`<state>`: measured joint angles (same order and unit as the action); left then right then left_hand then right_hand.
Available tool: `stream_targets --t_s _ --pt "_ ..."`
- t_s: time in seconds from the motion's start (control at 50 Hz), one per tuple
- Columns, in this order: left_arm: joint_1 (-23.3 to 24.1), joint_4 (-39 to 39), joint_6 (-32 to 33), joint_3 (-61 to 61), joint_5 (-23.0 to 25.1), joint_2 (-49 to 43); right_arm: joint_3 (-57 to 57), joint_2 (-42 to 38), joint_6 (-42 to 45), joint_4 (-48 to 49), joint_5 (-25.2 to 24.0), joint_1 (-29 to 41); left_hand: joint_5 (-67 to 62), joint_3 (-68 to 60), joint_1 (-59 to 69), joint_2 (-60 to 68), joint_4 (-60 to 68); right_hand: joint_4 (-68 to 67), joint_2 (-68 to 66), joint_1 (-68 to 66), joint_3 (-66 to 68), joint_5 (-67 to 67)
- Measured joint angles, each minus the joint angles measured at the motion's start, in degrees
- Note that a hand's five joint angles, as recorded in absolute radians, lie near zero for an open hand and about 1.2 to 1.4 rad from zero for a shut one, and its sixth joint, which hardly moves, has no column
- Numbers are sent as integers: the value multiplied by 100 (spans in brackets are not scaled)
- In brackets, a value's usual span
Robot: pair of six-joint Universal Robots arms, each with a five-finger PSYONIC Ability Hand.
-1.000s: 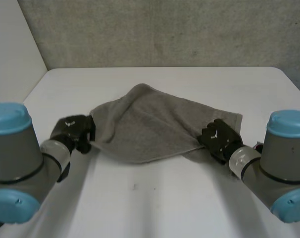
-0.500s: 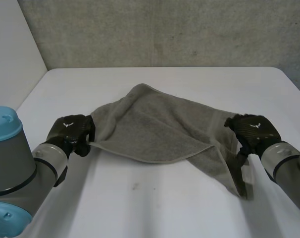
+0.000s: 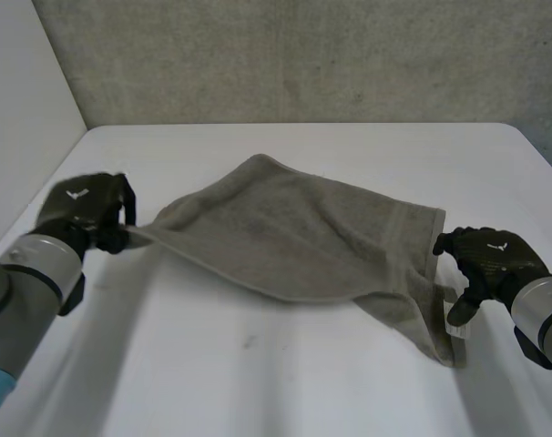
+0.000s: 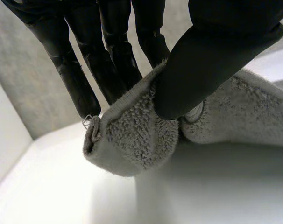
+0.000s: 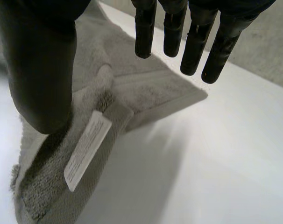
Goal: Fold the towel.
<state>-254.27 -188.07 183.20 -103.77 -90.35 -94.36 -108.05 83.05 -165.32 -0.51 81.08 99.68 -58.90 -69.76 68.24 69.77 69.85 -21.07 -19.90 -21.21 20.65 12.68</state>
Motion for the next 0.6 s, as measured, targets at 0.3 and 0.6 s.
stream_targets --t_s 0.3,0.6 --pt "-614 -2 -24 -59 329 530 91 284 -59 -210 -26 551 0 0 0 0 0 22 13 109 -18 -373" --pt "-635 -42 -22 -172 519 397 -86 -298 35 -181 -23 1698 0 0 0 0 0 7 0 44 0 -111"
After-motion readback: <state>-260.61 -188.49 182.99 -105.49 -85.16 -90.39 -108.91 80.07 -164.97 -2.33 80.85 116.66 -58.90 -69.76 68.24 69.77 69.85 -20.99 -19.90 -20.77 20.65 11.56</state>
